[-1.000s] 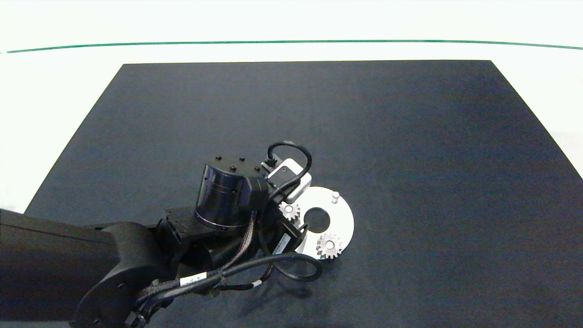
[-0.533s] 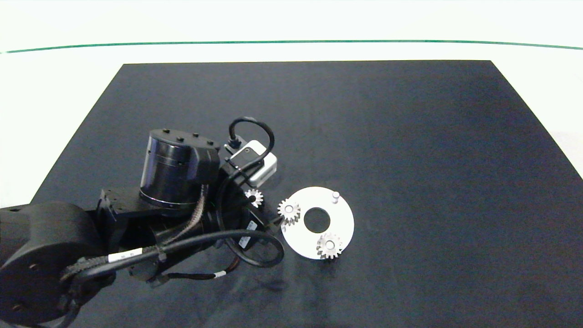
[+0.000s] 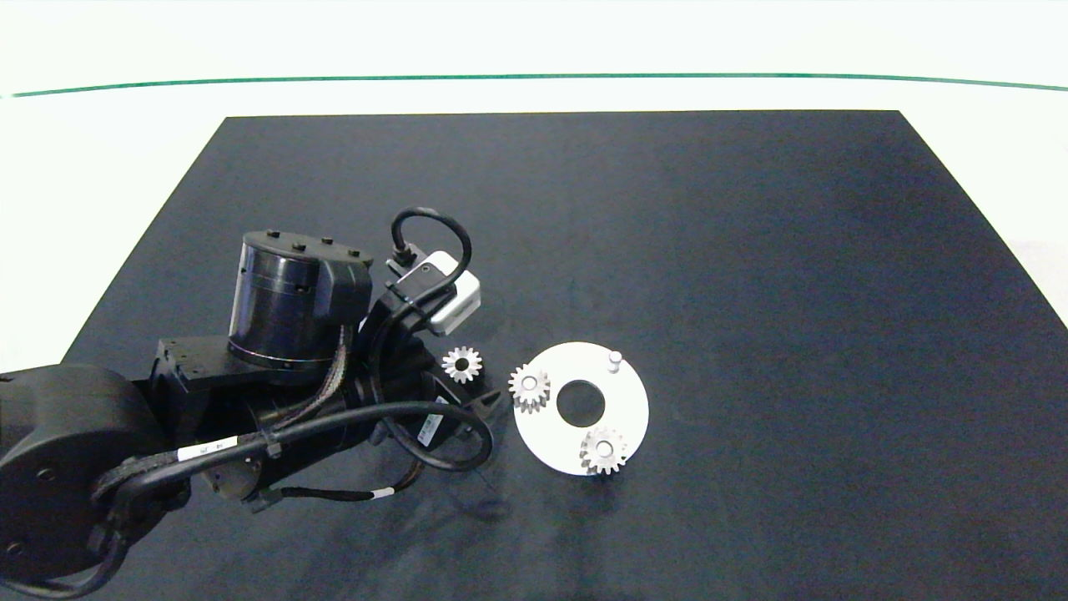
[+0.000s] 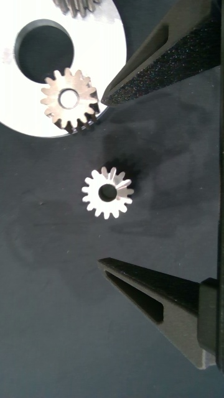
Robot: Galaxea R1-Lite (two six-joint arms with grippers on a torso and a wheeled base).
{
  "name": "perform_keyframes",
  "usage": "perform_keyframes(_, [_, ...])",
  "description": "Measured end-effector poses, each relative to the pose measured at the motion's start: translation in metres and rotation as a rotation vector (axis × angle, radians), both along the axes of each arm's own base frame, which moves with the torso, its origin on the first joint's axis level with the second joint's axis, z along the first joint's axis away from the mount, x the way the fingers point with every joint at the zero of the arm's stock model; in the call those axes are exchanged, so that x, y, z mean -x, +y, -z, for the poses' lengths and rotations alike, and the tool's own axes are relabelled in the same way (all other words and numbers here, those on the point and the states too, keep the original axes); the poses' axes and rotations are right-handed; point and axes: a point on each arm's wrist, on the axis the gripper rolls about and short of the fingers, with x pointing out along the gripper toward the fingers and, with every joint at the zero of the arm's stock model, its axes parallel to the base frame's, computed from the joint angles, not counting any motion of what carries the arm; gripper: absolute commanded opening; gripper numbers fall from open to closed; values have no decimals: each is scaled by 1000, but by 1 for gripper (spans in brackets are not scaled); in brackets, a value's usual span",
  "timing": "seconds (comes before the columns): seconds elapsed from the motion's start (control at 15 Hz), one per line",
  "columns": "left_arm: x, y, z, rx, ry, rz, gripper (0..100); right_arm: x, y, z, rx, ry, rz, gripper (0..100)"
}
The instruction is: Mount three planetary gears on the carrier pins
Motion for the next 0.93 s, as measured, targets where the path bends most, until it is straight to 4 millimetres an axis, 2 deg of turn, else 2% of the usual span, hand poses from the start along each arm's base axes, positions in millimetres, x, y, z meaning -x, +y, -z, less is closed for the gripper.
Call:
perform_keyframes(0.53, [-19, -1, 24, -11, -2, -25, 100, 3, -1, -3, -2, -9, -1, 100])
perform_keyframes(0.93, [-26, 6, 30, -22, 15, -33, 98, 4, -1, -4, -3, -9, -1, 100])
